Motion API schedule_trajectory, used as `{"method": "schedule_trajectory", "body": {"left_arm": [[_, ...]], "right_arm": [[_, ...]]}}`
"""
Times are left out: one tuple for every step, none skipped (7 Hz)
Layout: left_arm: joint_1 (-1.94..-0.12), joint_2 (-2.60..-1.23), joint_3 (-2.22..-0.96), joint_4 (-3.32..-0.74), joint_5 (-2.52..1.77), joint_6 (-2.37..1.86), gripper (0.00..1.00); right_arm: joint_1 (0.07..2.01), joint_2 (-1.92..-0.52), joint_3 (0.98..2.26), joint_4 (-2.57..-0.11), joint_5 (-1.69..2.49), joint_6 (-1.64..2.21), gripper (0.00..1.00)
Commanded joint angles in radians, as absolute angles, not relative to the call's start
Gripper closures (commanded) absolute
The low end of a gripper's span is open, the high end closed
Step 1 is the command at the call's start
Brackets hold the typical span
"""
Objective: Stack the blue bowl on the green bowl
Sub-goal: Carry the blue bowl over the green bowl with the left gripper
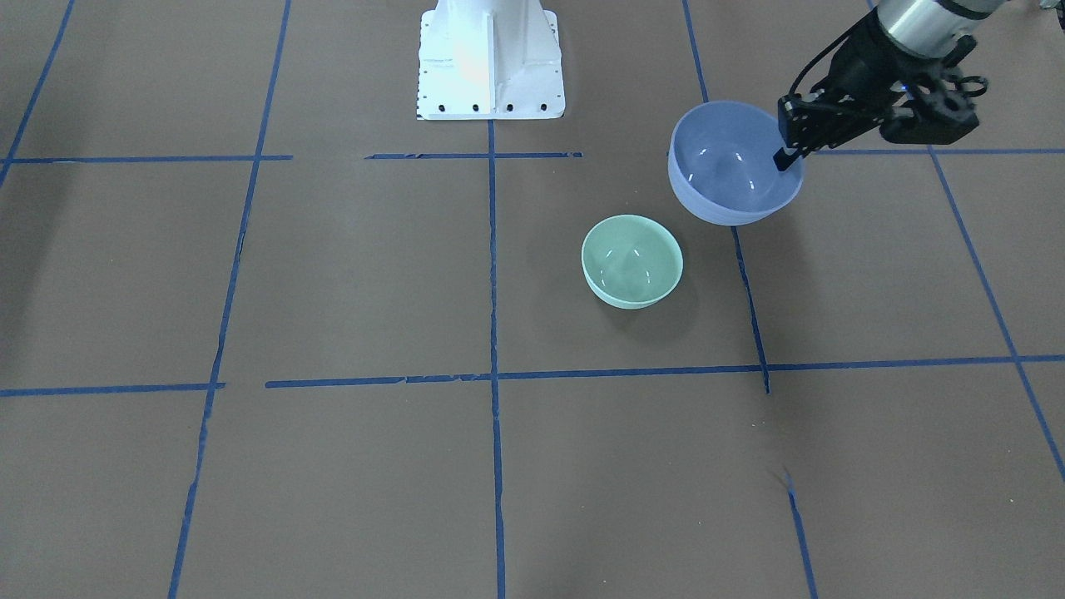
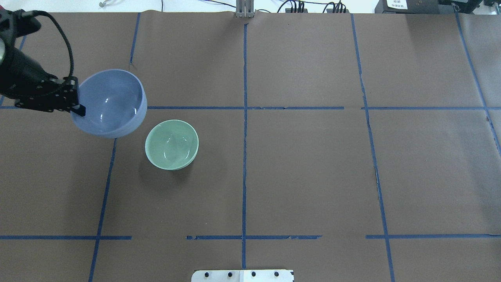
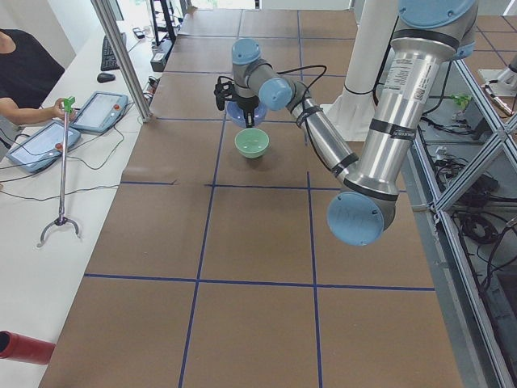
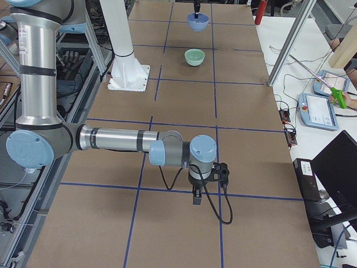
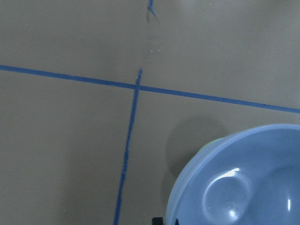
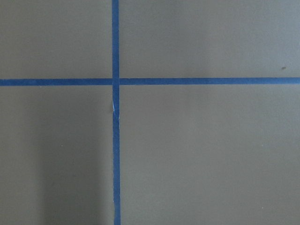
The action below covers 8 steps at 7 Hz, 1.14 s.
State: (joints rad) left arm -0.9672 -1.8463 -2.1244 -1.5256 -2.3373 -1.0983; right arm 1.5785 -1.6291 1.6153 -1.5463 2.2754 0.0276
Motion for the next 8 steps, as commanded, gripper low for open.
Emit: {"method": "schedule_trajectory", "body": {"left_arm": [[-0.859,-1.87,-1.981,-1.733,-2.283,-1.219,1.0],[-0.835,-1.87,-1.942,-1.787,-2.266,-1.248,1.0],[-0.816,-1.871,-1.922,-1.801,-2.249,-1.252,1.0],[-0.778,-1.871,-1.902,-1.816,-2.215,-1.252,1.0],[-0.769,-1.87,-1.899,-1.822,-2.211,-1.253,1.0],[-0.767,-1.871,-1.896,-1.822,-2.21,-1.252,1.0],[-0.762,-1.881,-1.866,-1.828,-2.209,-1.252,1.0],[-0.761,-1.881,-1.862,-1.829,-2.209,-1.252,1.0]], "right_arm": [[1.578,-1.629,1.615,-1.546,2.275,0.028,0.0],[1.578,-1.629,1.615,-1.546,2.275,0.028,0.0],[1.578,-1.629,1.615,-1.546,2.275,0.028,0.0],[1.578,-1.629,1.615,-1.546,2.275,0.028,0.0],[1.578,-1.629,1.615,-1.548,2.275,0.028,0.0],[1.578,-1.629,1.615,-1.546,2.275,0.028,0.0],[1.578,-1.629,1.615,-1.548,2.275,0.028,0.0],[1.578,-1.629,1.615,-1.546,2.275,0.028,0.0]]}}
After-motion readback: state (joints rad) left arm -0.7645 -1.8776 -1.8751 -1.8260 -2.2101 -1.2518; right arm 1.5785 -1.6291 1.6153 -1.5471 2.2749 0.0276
